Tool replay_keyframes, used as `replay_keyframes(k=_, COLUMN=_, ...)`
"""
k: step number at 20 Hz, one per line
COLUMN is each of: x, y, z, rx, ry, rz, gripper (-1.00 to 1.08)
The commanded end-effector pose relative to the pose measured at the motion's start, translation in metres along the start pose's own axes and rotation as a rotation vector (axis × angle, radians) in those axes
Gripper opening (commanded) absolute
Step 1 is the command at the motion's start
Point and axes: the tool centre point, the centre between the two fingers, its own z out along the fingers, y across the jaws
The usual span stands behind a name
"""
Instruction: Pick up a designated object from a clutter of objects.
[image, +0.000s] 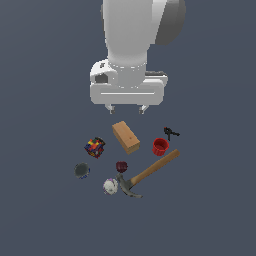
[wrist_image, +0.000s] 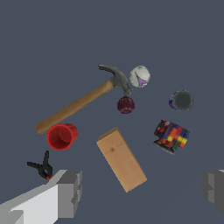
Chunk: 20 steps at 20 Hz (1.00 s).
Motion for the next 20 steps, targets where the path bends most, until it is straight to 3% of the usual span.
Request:
replay_keyframes(k=1, x=0.0, y=0.0, z=0.0, rx=0.0, ry=0.0, rz=0.0, gripper=1.0)
replay_keyframes(k=11, x=0.0, y=0.024, z=-0.01, rx=-0.01, ry=0.028, rz=0.052, gripper=1.0)
replay_keyframes(k=20, x=0.002, y=0.018, z=-0.002, rx=-0.011, ry=0.026, rz=0.058, gripper=1.0)
